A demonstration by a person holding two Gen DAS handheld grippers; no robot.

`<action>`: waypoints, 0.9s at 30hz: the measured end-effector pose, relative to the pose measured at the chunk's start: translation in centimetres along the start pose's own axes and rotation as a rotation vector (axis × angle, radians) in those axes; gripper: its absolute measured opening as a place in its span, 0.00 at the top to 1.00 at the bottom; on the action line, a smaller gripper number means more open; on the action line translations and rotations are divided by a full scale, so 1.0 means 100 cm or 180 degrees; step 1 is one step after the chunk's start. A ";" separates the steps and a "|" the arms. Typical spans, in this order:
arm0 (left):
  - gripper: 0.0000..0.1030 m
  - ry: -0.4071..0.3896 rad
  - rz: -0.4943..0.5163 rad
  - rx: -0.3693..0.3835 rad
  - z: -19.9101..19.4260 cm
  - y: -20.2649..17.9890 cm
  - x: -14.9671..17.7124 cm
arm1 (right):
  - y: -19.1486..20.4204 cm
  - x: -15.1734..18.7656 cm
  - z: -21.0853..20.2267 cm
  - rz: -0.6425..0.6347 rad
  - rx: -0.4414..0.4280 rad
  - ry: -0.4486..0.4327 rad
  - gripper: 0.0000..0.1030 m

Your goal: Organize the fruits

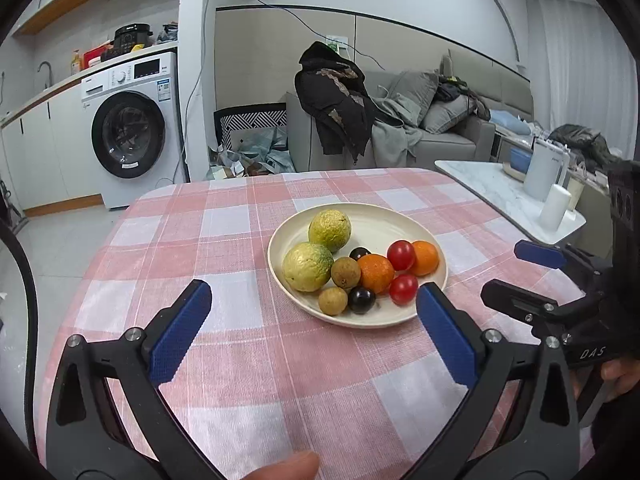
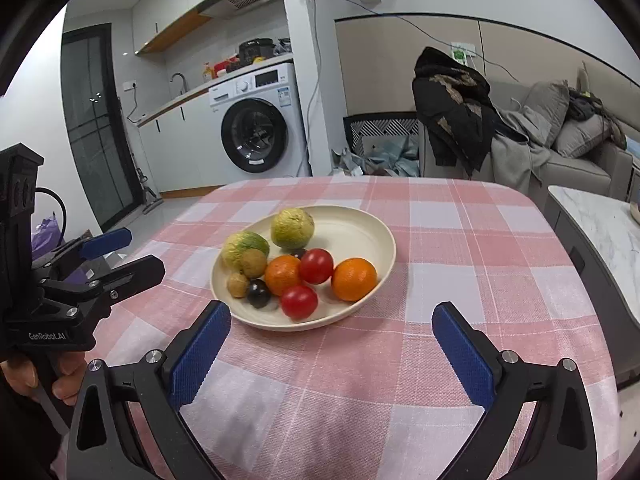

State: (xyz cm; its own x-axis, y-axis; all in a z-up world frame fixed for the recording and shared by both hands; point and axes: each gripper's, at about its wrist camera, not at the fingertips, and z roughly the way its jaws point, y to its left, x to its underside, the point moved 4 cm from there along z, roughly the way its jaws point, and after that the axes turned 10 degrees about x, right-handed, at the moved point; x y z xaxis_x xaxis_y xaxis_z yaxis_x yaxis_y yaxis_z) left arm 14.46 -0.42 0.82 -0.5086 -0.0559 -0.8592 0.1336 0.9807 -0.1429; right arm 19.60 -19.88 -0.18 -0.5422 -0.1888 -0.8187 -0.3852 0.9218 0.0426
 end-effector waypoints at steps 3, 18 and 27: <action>0.01 -0.0084 -0.0016 -0.0018 -0.015 -0.001 0.004 | 0.005 0.000 -0.009 -0.0027 -0.0057 -0.0101 0.00; 0.01 -0.0232 -0.0071 -0.0051 -0.020 -0.003 0.023 | 0.012 0.003 -0.020 -0.0092 -0.0112 -0.0391 0.00; 0.01 -0.0228 -0.0076 -0.0042 -0.015 -0.005 0.023 | 0.015 0.004 -0.030 -0.0144 -0.0041 -0.0543 0.00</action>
State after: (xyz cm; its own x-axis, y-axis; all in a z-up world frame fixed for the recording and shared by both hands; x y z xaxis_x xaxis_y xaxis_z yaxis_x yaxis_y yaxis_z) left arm 11.93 -0.74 -0.40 -0.4492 -0.0922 -0.8886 0.1107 0.9813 -0.1578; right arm 16.62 -19.58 1.28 -0.3900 -0.1689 -0.9052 -0.4164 0.9091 0.0098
